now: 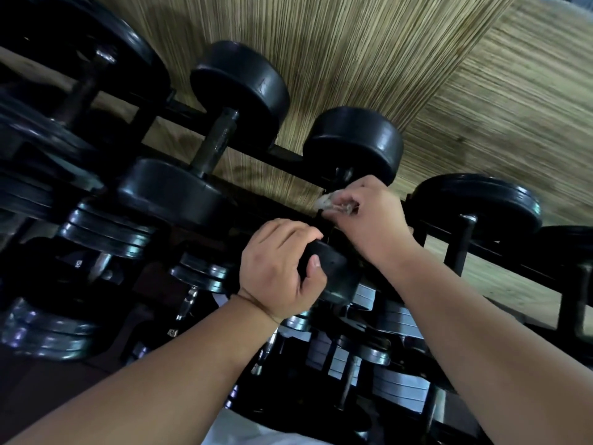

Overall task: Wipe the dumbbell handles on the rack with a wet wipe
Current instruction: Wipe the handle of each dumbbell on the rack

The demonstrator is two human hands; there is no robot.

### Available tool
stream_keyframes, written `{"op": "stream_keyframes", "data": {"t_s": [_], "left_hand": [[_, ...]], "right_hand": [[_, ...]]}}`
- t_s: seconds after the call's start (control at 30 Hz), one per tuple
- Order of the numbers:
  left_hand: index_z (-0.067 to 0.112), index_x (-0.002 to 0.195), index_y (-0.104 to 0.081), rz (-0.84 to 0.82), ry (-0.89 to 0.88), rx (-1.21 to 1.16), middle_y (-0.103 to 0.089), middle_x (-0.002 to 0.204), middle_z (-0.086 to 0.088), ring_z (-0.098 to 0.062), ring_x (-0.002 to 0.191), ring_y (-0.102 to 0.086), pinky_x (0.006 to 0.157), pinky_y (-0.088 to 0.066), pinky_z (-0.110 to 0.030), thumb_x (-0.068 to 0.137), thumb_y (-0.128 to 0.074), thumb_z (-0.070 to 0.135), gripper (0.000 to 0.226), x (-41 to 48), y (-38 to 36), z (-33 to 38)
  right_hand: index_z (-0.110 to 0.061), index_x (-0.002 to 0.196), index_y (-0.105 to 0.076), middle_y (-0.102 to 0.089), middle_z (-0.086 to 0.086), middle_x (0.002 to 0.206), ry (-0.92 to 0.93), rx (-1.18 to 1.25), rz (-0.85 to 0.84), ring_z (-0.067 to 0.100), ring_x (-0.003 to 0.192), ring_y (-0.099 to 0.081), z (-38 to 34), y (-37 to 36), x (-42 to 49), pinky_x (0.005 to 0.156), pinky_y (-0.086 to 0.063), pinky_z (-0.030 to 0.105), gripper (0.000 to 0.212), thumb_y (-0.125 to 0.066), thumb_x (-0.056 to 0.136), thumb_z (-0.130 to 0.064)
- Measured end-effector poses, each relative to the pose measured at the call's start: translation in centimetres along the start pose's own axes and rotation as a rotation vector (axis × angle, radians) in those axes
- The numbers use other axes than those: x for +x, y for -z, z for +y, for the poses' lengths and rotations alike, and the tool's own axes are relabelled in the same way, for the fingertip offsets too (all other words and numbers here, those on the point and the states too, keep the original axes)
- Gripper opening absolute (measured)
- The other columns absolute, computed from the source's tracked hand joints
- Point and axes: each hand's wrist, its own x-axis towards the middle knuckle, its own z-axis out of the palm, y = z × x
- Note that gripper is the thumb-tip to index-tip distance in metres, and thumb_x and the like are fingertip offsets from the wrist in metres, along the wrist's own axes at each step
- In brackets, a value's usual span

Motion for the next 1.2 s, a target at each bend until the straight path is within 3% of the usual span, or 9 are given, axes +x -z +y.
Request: {"op": "stream_keyframes", "data": {"t_s": [0.1, 0.17, 0.27, 0.47, 0.67, 0.87, 1.03, 1.1, 1.2], "left_hand": [[0.002, 0.103, -0.075, -0.015, 0.001, -0.003, -0.073, 0.099, -0.008, -0.027, 0.092, -0.068, 0.084, -0.053, -0.041, 0.09, -0.051, 0.025, 0.036, 0.0, 0.0, -0.1], [0.002, 0.103, -0.075, -0.024, -0.001, -0.003, -0.073, 0.098, -0.008, -0.027, 0.092, -0.068, 0.085, -0.053, -0.041, 0.09, -0.051, 0.025, 0.036, 0.0, 0.0, -0.1], [0.002, 0.104, -0.075, -0.024, 0.001, 0.002, -0.073, 0.099, -0.007, -0.026, 0.093, -0.067, 0.086, -0.053, -0.039, 0.09, -0.051, 0.025, 0.036, 0.0, 0.1, 0.0], [0.002, 0.103, -0.075, -0.013, 0.005, -0.003, -0.073, 0.099, -0.007, -0.026, 0.093, -0.068, 0.085, -0.054, -0.039, 0.089, -0.051, 0.024, 0.035, 0.1, 0.2, 0.2], [0.002, 0.101, -0.075, -0.007, -0.005, -0.002, -0.073, 0.096, -0.007, -0.026, 0.092, -0.067, 0.084, -0.054, -0.039, 0.086, -0.052, 0.023, 0.034, 0.2, 0.3, 0.2], [0.003, 0.103, -0.075, -0.013, 0.015, 0.011, -0.074, 0.098, -0.006, -0.026, 0.095, -0.068, 0.085, -0.054, -0.04, 0.086, -0.052, 0.025, 0.036, 0.1, 0.2, 0.2], [0.002, 0.102, -0.075, -0.001, 0.007, 0.017, -0.073, 0.098, -0.007, -0.026, 0.093, -0.068, 0.085, -0.054, -0.039, 0.086, -0.053, 0.024, 0.035, 0.1, 0.2, 0.2], [0.002, 0.102, -0.075, -0.002, 0.007, 0.014, -0.073, 0.097, -0.007, -0.026, 0.093, -0.068, 0.084, -0.054, -0.039, 0.085, -0.054, 0.023, 0.035, 0.2, 0.3, 0.2], [0.003, 0.102, -0.075, 0.0, 0.011, 0.007, -0.073, 0.097, -0.006, -0.026, 0.092, -0.068, 0.083, -0.055, -0.038, 0.084, -0.054, 0.022, 0.034, 0.2, 0.2, 0.4]], "right_hand": [[-0.006, 0.075, -0.074, -0.056, -0.014, 0.088, 0.019, 0.104, -0.004, -0.019, 0.081, -0.058, -0.2, 0.0, -0.5, 0.072, -0.039, -0.002, 0.017, -0.082, 0.083, -0.02], [-0.005, 0.071, -0.07, -0.055, -0.013, 0.088, 0.005, 0.069, 0.021, -0.011, 0.08, -0.059, -0.1, -0.3, -0.2, 0.069, -0.037, -0.002, 0.02, -0.081, 0.084, -0.017], [-0.013, 0.088, -0.069, -0.052, -0.01, 0.1, -0.016, 0.037, 0.038, 0.002, 0.09, -0.057, -0.2, -0.5, 0.4, 0.074, -0.038, -0.001, 0.014, -0.08, 0.082, -0.017], [-0.012, 0.103, -0.074, -0.053, -0.006, 0.105, 0.014, -0.016, 0.004, 0.006, 0.091, -0.053, 0.6, -0.4, 0.5, 0.075, -0.034, -0.005, 0.023, -0.081, 0.082, -0.019], [-0.013, 0.086, -0.079, -0.06, 0.004, 0.084, 0.349, -0.185, -0.204, 0.024, 0.073, -0.064, 0.9, -0.4, 0.2, 0.065, -0.05, 0.028, 0.008, -0.082, 0.079, -0.017], [-0.02, 0.1, -0.076, -0.064, 0.002, 0.094, 0.275, -0.237, 0.015, 0.021, 0.085, -0.065, 2.4, 1.6, 3.4, 0.075, -0.045, 0.025, 0.016, -0.069, 0.086, -0.014], [-0.017, 0.1, -0.078, -0.063, 0.001, 0.089, 0.412, -0.237, -0.16, 0.016, 0.077, -0.064, 2.7, 0.5, 0.4, 0.07, -0.042, 0.02, 0.014, -0.076, 0.086, -0.016], [-0.018, 0.103, -0.075, -0.068, 0.0, 0.091, 0.354, -0.21, -0.153, 0.016, 0.082, -0.065, 2.0, 1.0, 0.8, 0.073, -0.045, 0.021, 0.016, -0.076, 0.086, -0.018], [-0.017, 0.098, -0.071, -0.07, -0.004, 0.089, 0.089, -0.077, 0.03, 0.011, 0.08, -0.064, 1.5, 1.5, 2.3, 0.072, -0.05, 0.02, 0.012, -0.074, 0.088, -0.021]]}}
